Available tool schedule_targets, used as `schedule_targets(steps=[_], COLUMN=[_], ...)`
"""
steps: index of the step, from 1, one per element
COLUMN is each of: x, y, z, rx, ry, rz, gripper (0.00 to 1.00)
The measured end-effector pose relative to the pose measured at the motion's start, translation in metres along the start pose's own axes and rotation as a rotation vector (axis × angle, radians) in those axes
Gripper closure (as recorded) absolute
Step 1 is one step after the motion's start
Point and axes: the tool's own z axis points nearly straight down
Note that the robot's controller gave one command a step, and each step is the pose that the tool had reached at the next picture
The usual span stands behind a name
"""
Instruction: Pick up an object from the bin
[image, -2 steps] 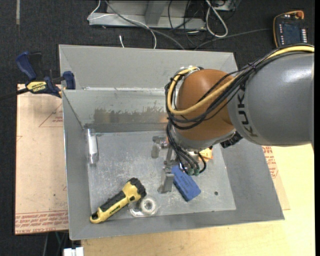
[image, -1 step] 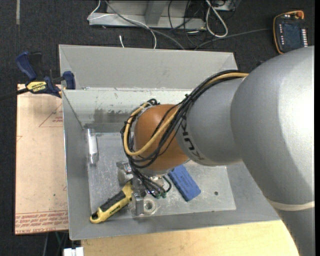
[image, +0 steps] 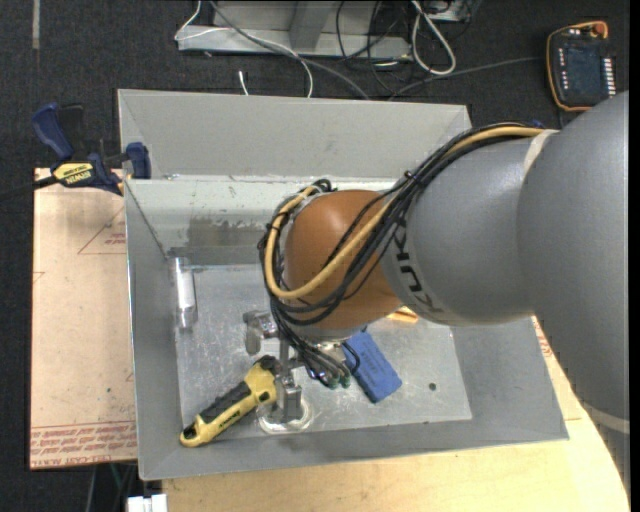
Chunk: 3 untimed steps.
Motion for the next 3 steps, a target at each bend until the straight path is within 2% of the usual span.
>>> schedule_targets(steps=[1,2,3], x=[0.004,-0.008,-0.003], y=[0.024,0.01,0.005], z=[0.04,0.069,0.066], rx=[-0.006,-0.002,-0.007], ry=[0.014,0.0,0.002], rz=[-0.373,-0.333,-0.482], gripper=[0.0,0.0,1.0])
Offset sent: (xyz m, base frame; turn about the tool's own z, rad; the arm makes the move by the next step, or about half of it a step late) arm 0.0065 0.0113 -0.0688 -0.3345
